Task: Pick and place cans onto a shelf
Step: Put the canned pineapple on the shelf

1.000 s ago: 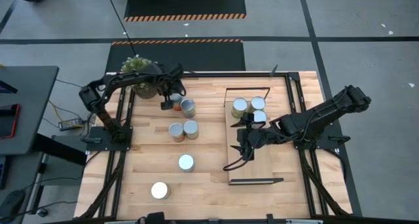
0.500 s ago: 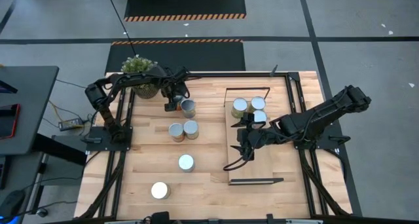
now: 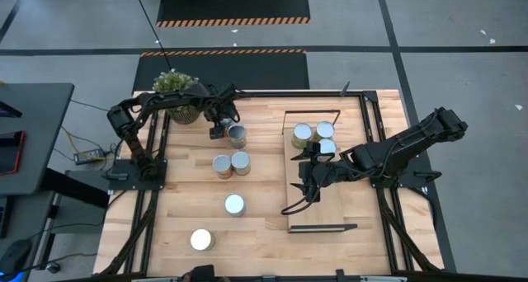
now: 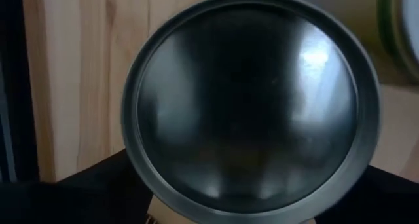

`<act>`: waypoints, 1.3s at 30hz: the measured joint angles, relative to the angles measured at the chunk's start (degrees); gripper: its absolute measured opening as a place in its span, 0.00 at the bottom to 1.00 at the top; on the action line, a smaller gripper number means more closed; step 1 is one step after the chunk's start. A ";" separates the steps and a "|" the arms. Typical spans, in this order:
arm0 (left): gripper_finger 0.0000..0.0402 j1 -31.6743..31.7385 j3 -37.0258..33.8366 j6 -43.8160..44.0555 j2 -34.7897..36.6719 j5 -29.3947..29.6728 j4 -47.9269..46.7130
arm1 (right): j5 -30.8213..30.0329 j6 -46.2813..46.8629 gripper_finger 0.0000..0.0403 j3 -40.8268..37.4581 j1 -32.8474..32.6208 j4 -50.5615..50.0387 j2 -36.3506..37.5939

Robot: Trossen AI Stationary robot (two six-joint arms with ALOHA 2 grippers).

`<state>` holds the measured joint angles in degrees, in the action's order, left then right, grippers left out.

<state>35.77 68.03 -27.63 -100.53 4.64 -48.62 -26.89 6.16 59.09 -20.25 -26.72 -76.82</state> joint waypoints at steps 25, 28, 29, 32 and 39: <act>0.99 -1.92 1.79 1.44 0.28 2.11 0.21 | 0.00 -0.11 0.94 0.02 0.00 0.09 0.00; 0.99 -1.92 1.92 1.00 0.28 -0.14 1.09 | 0.00 -0.11 0.94 0.02 0.00 0.09 0.00; 0.99 -1.92 1.92 0.94 0.28 -0.85 1.31 | 0.00 -0.11 0.94 0.02 0.00 0.09 0.00; 0.99 -1.95 1.92 0.81 0.28 -1.81 2.13 | 0.00 -0.11 0.94 0.02 0.00 0.09 0.00; 0.99 -1.95 1.95 0.83 0.28 -1.92 4.36 | -0.02 -0.13 0.94 0.02 0.00 0.09 0.00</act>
<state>33.82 69.97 -26.81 -100.25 2.72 -44.26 -26.91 6.02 59.11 -20.25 -26.63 -76.82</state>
